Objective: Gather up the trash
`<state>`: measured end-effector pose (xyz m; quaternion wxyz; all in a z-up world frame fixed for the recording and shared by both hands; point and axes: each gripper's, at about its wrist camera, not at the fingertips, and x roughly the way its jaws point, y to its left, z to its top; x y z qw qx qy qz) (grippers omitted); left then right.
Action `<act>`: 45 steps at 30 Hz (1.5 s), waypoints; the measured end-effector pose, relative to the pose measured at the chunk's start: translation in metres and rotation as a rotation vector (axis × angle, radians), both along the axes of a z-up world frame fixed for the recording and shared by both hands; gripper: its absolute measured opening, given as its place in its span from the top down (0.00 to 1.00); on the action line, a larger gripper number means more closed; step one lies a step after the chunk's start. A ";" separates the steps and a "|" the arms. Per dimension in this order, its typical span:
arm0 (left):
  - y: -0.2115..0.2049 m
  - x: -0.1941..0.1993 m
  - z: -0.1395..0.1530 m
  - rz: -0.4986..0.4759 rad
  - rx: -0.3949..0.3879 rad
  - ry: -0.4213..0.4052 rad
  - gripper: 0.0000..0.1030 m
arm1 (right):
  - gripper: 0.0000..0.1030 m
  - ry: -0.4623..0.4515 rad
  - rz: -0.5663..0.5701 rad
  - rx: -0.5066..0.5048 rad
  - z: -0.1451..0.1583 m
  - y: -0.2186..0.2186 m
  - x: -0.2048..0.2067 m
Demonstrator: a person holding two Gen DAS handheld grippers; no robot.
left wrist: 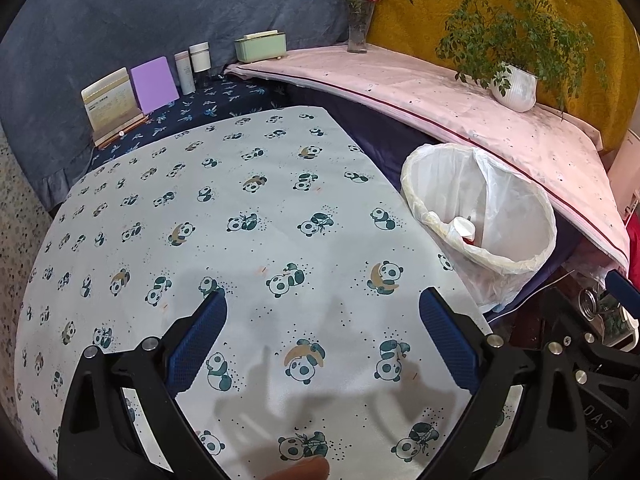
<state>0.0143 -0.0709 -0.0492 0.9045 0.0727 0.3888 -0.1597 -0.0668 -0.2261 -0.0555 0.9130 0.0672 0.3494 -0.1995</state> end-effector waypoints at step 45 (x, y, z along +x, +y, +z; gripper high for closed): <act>-0.011 -0.010 0.001 -0.011 0.018 -0.012 0.10 | 0.07 -0.008 -0.004 0.000 -0.001 -0.002 -0.007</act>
